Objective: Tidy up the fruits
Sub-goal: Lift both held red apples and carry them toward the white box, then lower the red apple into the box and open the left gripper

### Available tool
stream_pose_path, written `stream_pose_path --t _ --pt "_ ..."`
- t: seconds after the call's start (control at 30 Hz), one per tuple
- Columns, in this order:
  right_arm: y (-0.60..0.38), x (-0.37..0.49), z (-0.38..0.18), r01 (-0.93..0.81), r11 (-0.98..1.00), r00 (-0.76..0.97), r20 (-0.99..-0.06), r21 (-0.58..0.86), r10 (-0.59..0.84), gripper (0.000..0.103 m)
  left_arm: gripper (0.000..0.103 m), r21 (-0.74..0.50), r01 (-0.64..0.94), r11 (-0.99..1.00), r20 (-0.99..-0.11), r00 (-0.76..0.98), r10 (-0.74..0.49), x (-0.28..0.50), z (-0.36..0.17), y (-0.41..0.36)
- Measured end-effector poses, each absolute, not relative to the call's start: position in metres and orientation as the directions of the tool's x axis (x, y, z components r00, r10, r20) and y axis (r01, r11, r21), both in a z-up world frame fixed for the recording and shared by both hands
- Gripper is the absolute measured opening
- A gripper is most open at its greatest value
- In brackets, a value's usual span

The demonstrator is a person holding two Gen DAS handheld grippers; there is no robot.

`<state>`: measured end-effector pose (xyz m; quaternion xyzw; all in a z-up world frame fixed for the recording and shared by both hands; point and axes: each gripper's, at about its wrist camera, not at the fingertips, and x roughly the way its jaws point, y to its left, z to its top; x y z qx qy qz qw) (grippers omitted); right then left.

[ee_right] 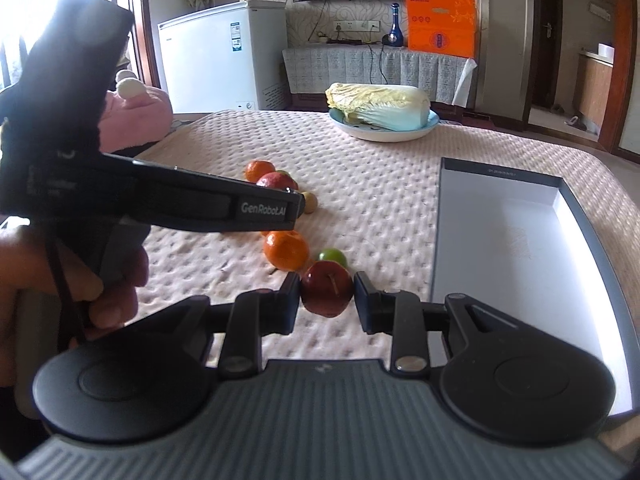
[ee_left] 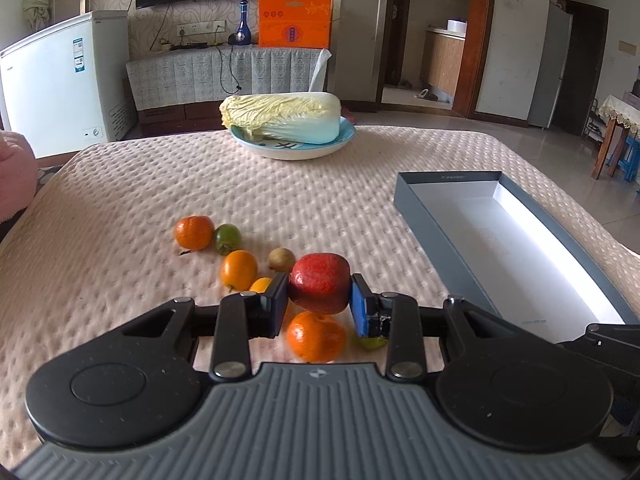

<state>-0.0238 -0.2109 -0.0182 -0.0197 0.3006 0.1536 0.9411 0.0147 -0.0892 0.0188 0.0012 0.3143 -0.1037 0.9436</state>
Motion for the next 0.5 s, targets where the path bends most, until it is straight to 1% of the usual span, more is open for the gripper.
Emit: stream_pose_path --t 0.3,0.5 --pt "-0.228 -0.026 -0.015 -0.278 0.958 0.783 -0.562 0.071 0.269 0.033 0.038 -0.062 0.21 0.976 -0.599 0.774 -0.205 0.017 0.016 -0.11" --pt "-0.232 -0.03 -0.014 -0.273 0.96 0.788 -0.557 0.067 0.263 0.033 0.038 -0.05 0.247 0.968 -0.589 0.775 -0.228 0.013 0.017 -0.13"
